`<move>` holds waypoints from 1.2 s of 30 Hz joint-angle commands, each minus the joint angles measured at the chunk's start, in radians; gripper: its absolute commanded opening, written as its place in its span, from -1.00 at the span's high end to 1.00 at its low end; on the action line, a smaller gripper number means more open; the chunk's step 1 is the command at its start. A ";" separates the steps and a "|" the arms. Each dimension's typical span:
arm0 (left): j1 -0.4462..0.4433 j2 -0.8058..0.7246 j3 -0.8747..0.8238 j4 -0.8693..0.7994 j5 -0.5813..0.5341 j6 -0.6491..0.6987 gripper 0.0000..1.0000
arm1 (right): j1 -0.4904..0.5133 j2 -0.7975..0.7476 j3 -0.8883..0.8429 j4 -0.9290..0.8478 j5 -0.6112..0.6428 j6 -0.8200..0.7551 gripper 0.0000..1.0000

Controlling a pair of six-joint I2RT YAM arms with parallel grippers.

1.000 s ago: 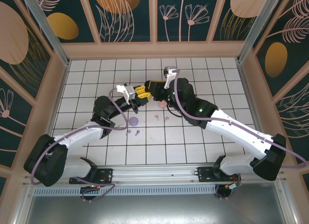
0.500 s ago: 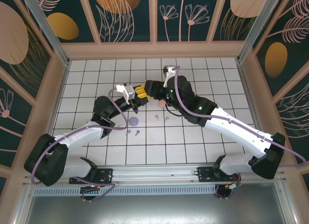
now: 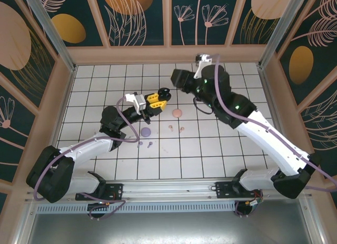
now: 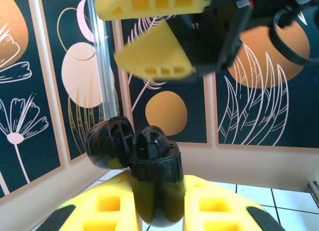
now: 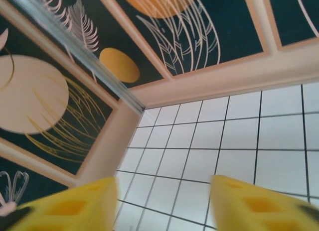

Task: Insert the wireless bluetooth earbuds into the charging case

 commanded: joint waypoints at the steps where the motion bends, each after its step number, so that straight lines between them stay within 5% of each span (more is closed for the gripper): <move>1: -0.005 0.011 0.016 -0.003 0.047 0.012 1.00 | -0.047 0.068 0.111 -0.136 -0.126 -0.045 0.38; 8: -0.005 0.027 0.044 -0.069 0.091 0.028 1.00 | -0.080 0.236 0.277 -0.281 -0.276 -0.129 0.99; 17: -0.007 0.032 0.046 -0.078 0.085 0.034 1.00 | -0.078 0.303 0.242 -0.322 -0.361 -0.146 1.00; 25: -0.006 0.045 0.055 -0.075 0.045 0.029 1.00 | -0.026 0.202 0.105 -0.345 -0.387 -0.129 1.00; 36: -0.007 0.078 0.059 -0.046 0.006 -0.030 1.00 | -0.039 -0.009 -0.071 -0.265 -0.202 0.005 1.00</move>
